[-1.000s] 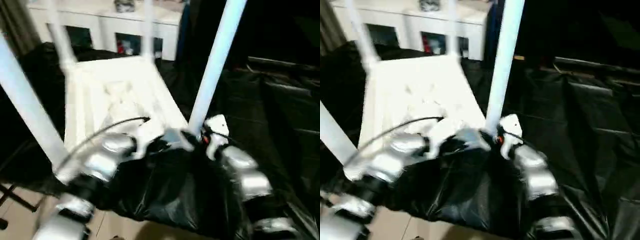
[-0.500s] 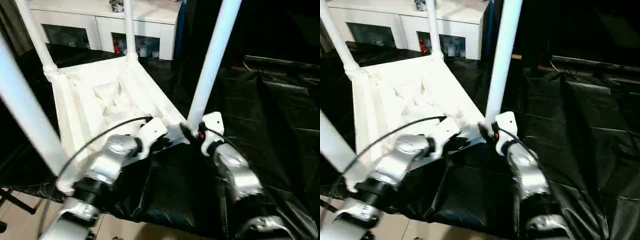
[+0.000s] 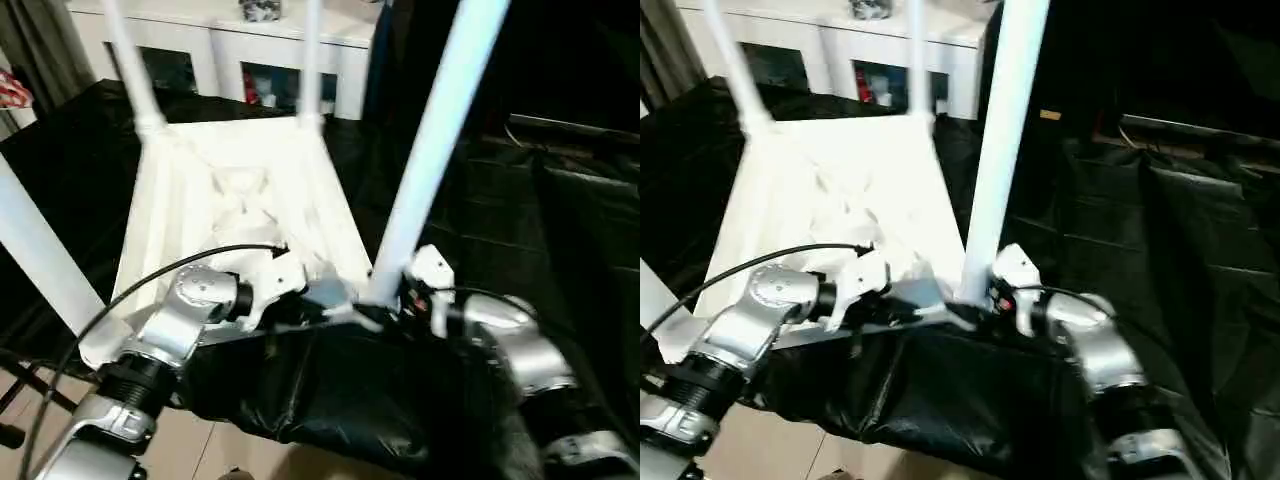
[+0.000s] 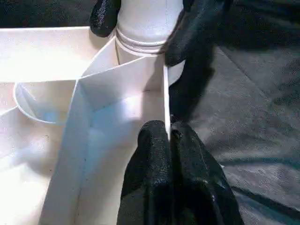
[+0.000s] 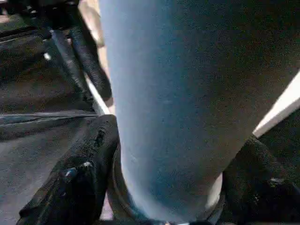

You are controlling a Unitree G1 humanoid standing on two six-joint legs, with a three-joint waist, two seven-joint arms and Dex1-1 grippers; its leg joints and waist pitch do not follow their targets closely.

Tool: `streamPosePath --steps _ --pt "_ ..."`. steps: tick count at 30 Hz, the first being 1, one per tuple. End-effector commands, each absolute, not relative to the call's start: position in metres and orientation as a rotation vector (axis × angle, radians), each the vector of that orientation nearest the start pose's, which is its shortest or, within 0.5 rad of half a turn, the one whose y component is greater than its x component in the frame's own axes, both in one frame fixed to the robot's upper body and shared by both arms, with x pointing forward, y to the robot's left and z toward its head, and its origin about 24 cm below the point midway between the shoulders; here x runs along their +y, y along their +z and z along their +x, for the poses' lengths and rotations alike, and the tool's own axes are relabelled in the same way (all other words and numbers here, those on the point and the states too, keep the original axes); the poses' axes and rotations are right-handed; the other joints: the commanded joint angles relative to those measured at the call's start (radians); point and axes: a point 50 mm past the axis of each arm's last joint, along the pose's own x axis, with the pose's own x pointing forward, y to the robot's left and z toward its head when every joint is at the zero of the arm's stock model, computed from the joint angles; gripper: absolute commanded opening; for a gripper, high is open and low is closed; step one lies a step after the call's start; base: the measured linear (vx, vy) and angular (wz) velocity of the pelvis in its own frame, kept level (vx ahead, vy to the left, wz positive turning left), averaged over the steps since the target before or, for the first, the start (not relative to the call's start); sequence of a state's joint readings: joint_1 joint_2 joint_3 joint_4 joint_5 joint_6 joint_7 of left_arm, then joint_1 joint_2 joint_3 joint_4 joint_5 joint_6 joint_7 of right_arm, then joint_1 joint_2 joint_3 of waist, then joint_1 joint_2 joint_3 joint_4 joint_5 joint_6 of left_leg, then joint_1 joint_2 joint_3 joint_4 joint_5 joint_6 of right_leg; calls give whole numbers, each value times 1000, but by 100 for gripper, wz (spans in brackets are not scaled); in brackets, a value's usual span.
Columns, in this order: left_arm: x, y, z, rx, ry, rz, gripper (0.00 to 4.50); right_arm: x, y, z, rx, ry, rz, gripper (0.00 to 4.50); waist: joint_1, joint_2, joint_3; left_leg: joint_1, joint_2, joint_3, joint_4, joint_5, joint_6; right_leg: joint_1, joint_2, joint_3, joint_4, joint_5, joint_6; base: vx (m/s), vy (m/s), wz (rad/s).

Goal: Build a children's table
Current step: Rotate leg to tighten

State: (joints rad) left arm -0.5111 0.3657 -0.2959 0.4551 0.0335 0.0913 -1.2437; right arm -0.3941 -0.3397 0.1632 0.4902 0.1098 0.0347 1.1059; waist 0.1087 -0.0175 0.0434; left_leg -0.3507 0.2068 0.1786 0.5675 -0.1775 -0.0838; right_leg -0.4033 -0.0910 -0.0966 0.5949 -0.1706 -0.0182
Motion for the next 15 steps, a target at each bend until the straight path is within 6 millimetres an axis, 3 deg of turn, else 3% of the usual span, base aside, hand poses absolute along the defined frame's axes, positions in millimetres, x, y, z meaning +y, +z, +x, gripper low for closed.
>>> streamPosePath --steps 1,7,15 --pt "114 65 305 333 -1498 460 0 -137 31 283 343 1356 -166 325 3 4 -58 2 29 -1 -60 -227 60 56 -57 53 -66 -219 -201 0 0 0" --pt "115 67 309 340 -1512 476 0 -136 37 286 342 1394 -150 292 14 4 -61 4 32 -2 -59 -214 51 54 -58 52 -58 -180 -219 0 0 0" --pt "115 67 311 338 -1517 475 0 -134 38 285 337 1415 -139 264 18 5 -62 3 30 -2 -58 -215 43 56 -58 51 -61 -187 -212 0 0 0"
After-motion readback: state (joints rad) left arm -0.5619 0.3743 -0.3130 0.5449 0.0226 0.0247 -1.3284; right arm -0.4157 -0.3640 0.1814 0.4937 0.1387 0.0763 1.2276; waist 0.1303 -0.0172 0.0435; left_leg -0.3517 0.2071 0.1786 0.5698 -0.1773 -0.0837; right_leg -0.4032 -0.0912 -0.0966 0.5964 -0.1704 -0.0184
